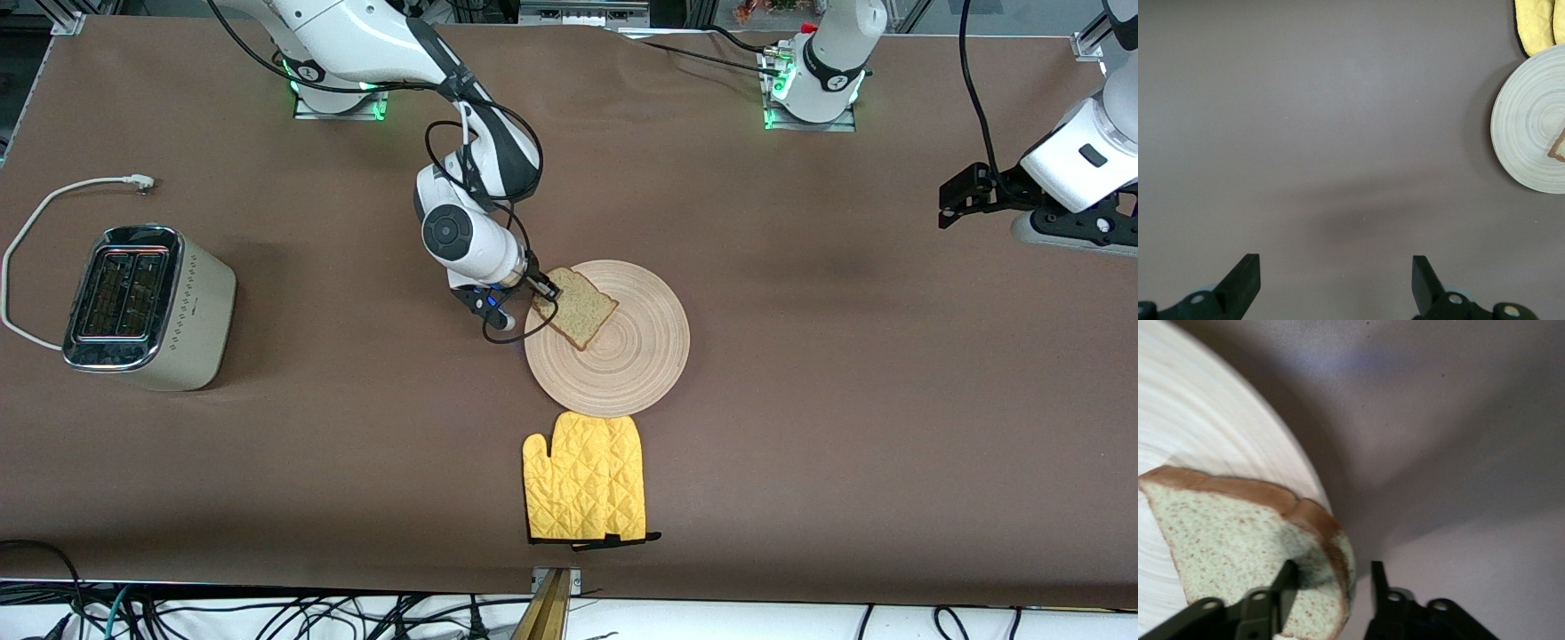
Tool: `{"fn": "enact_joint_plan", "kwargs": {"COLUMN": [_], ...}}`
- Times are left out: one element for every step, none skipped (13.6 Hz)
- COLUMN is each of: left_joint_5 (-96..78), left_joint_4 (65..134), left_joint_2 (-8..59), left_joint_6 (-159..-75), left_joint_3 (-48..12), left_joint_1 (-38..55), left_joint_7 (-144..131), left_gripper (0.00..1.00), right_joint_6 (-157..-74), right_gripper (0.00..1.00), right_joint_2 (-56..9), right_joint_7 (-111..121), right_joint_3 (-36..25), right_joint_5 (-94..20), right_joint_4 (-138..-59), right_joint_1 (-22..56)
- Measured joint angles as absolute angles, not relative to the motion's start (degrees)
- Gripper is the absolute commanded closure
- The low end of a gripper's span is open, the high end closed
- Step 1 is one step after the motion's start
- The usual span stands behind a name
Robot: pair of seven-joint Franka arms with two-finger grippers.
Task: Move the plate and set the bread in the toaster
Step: 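Grasp the bread slice on the plate with the right gripper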
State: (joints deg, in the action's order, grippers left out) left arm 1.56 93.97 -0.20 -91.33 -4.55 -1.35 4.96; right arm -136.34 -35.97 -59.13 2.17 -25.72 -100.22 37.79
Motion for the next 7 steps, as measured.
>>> {"fn": "enact_joint_plan", "kwargs": {"left_joint_5": [1.56,1.56,1.56,1.56,1.56,1.56,1.56], "left_joint_4": [93.92,93.89,93.85,93.84,93.84,93.84,93.84], "left_joint_2": [-0.20,-0.20,-0.20,-0.20,-0.20,-0.20,-0.20], "left_joint_6": [-91.43,-91.53,-91.58,-91.58,-91.59,-91.59,-91.59], "left_joint_3": [-4.54,-4.49,-4.45,-4.44,-4.44,-4.44,-4.44], "left_joint_1": [-1.35,-1.36,-1.36,-1.36,-1.36,-1.36,-1.37], "left_joint_7": [4.96,4.93,4.91,4.90,4.90,4.90,4.88], "left_gripper": [0.00,0.00,0.00,0.00,0.00,0.00,0.00], "right_joint_6": [-136.36,-136.41,-136.42,-136.42,-136.41,-136.41,-136.40], "right_gripper": [0.95,1.00,1.00,1.00,1.00,1.00,1.00], "right_joint_2": [-35.97,-35.97,-35.97,-35.97,-35.95,-35.95,-35.95], "right_joint_7": [-59.15,-59.16,-59.17,-59.17,-59.17,-59.17,-59.17], "right_joint_3": [2.17,2.17,2.17,2.17,2.17,2.16,2.15], "right_joint_5": [-25.72,-25.73,-25.73,-25.73,-25.73,-25.73,-25.73], "right_joint_4": [-100.19,-100.10,-99.98,-99.78,-99.52,-99.29,-99.05], "right_joint_1": [37.81,37.81,37.82,37.82,37.82,37.82,37.82]}}
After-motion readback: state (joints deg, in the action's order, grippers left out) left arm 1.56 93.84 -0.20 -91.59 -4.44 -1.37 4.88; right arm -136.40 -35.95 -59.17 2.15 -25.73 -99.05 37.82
